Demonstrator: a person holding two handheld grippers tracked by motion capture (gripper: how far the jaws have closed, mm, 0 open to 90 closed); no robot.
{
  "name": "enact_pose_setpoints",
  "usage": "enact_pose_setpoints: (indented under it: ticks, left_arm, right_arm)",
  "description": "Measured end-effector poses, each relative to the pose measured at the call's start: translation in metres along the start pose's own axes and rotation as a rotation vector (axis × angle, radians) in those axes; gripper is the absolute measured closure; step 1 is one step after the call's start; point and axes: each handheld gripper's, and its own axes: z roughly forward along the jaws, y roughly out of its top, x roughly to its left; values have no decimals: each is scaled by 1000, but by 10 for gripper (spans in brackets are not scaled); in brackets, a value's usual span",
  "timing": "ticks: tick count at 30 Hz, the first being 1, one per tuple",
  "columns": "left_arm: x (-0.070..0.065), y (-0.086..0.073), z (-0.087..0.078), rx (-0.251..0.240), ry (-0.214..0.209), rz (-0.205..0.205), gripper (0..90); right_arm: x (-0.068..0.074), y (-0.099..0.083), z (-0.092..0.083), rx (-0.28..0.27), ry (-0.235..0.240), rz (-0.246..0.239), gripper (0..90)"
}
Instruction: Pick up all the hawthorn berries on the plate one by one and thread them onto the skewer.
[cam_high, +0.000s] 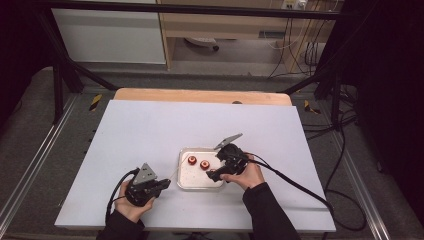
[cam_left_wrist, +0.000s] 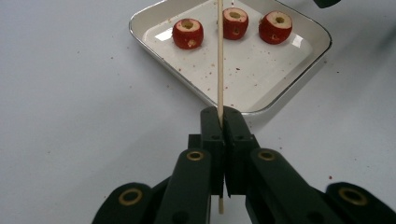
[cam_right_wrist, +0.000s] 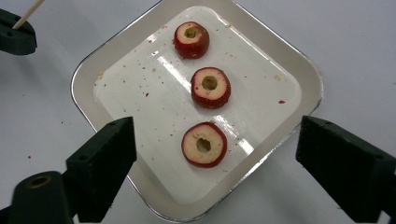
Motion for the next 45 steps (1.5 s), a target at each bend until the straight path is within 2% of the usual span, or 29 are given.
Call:
enact_pose_setpoints:
  ticks: [5, 11, 17, 23, 32, 38, 41, 45]
  left_arm:
    - [1, -1, 1, 5, 0, -11, 883]
    - [1, -1, 1, 4, -5, -12, 883]
    - [1, -1, 1, 5, -6, -9, 883]
    - [0, -1, 2, 5, -4, -5, 883]
    - [-1, -1, 3, 12, -6, 0, 883]
    - [-1, -1, 4, 14, -10, 0, 883]
    - [-1, -1, 4, 13, -8, 0, 883]
    - [-2, -1, 3, 6, -5, -5, 883]
  right_arm:
    - [3, 8, 5, 71, 24, -14, 246]
    - [-3, 13, 13, 132, 34, 28, 363]
    - [-4, 13, 21, 169, 47, 44, 482]
    - [-6, 13, 27, 199, 66, 77, 522]
    - [-9, 13, 33, 225, 76, 104, 591]
    - [-10, 14, 33, 240, 82, 137, 600]
    - [-10, 14, 30, 225, 90, 147, 602]
    - [-10, 16, 19, 173, 104, 174, 602]
